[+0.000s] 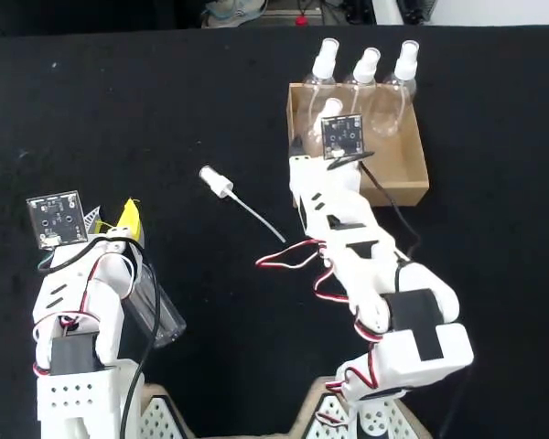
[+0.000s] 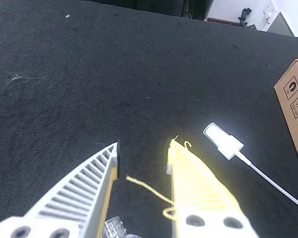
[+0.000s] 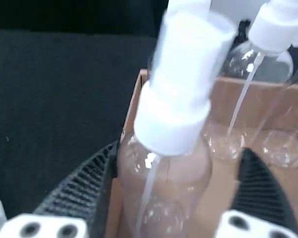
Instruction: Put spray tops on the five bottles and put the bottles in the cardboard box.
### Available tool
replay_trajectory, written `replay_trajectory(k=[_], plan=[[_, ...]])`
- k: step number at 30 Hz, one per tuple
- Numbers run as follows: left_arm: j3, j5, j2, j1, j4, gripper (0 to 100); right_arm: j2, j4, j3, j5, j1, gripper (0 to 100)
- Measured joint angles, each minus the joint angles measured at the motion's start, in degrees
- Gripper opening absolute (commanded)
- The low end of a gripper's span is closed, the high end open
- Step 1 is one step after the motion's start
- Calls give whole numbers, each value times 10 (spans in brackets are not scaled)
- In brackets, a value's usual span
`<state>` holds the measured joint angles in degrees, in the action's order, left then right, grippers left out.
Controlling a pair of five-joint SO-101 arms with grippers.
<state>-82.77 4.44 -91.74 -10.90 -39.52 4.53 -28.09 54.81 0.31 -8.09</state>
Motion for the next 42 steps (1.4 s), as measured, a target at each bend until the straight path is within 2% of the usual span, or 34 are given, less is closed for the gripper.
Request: replay_trajectory(k=[11,17,23,29,34,37,42], plan=[[0,0,0,-4,0,159,-10,27,0,0,-3,435],[0,0,0,-5,0,159,-129,83,32,0,4,435],[0,0,0,-5,0,159,-257,265,32,0,18,435],[0,0,0,-5,0,159,-384,530,-30,0,18,419],[0,-1,0,-5,0,159,-489,729,-96,0,13,209],[0,-1,0,-35,0,159,-545,825,-130,0,-32,153],[0,6,0,-121,0,159,-575,882,-134,0,-201,251]])
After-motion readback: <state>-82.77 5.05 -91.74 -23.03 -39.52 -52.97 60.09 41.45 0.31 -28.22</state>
